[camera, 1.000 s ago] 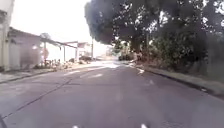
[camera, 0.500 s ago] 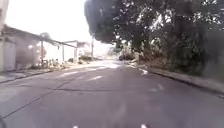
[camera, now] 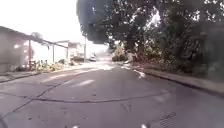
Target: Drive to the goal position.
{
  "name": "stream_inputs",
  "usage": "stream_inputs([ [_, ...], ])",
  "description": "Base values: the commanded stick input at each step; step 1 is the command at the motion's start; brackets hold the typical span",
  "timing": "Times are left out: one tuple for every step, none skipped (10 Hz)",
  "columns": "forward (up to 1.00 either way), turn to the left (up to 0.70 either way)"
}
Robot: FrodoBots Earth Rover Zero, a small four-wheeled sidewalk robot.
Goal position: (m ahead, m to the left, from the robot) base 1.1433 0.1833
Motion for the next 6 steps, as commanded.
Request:
stream_inputs([
  [1.00,0.00],
  [1.00,0.00],
  [1.00,0.00],
  [1.00,0.00],
  [1.00,0.00],
  [1.00,0.00],
])
